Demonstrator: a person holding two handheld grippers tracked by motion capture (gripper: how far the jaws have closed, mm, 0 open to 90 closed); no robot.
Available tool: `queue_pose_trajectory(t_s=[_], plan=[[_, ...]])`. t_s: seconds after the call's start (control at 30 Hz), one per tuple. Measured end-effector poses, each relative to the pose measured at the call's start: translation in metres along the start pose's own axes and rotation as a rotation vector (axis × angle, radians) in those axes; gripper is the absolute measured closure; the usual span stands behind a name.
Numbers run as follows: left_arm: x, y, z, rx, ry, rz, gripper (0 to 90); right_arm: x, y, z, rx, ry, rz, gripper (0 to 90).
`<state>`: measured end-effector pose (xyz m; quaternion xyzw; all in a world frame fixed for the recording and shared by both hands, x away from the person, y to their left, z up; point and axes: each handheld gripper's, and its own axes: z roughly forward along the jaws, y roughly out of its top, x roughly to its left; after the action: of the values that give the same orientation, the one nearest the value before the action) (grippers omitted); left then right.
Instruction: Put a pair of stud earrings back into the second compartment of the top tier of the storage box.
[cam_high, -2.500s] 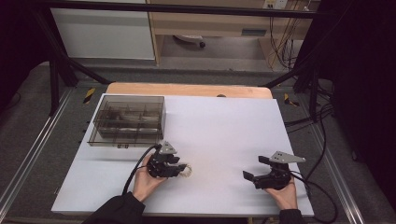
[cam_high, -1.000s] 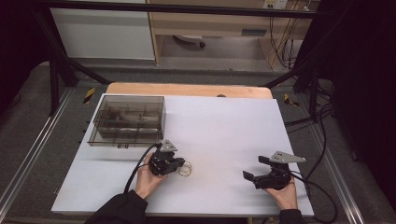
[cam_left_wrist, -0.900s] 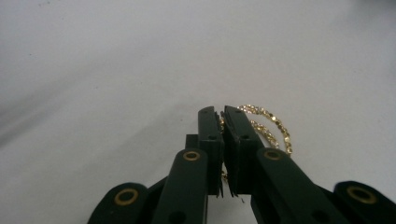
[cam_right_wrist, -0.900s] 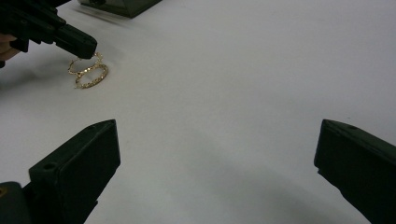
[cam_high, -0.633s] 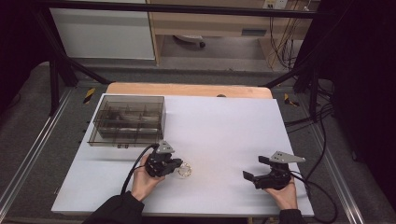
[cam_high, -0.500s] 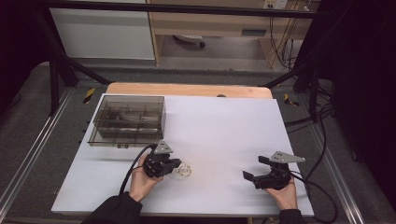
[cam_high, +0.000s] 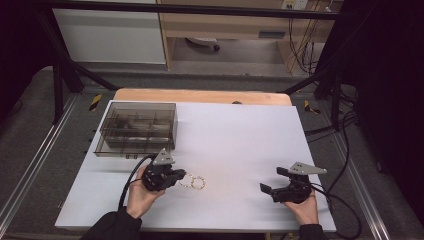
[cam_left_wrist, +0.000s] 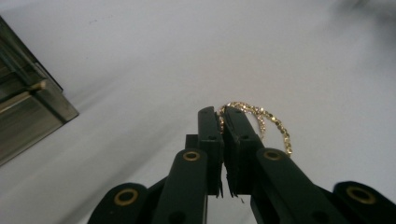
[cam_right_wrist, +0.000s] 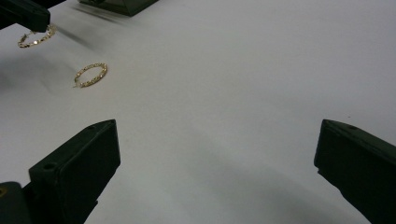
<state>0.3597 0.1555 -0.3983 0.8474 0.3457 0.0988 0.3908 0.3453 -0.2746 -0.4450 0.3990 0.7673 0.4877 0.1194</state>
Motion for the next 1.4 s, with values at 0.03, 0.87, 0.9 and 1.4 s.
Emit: queue_pose_trajectory(t_s=[0.03,0.87,0.9,1.4], plan=[[0.0,0.0,-0.003,-0.002,0.001,-0.003,85.6,0.0,0.0,0.0,0.0,0.0,0.0,0.7],[0.025,-0.001,-0.06,-0.023,0.06,-0.024,85.6,0.0,0.0,0.001,0.009,0.0,0.0,0.7],[0.026,0.0,-0.062,-0.026,0.062,-0.025,85.6,0.0,0.0,0.001,0.006,0.0,-0.001,0.6],[0.044,0.004,-0.088,-0.039,0.105,-0.041,85.6,0.0,0.0,0.001,0.006,-0.001,0.0,0.6]])
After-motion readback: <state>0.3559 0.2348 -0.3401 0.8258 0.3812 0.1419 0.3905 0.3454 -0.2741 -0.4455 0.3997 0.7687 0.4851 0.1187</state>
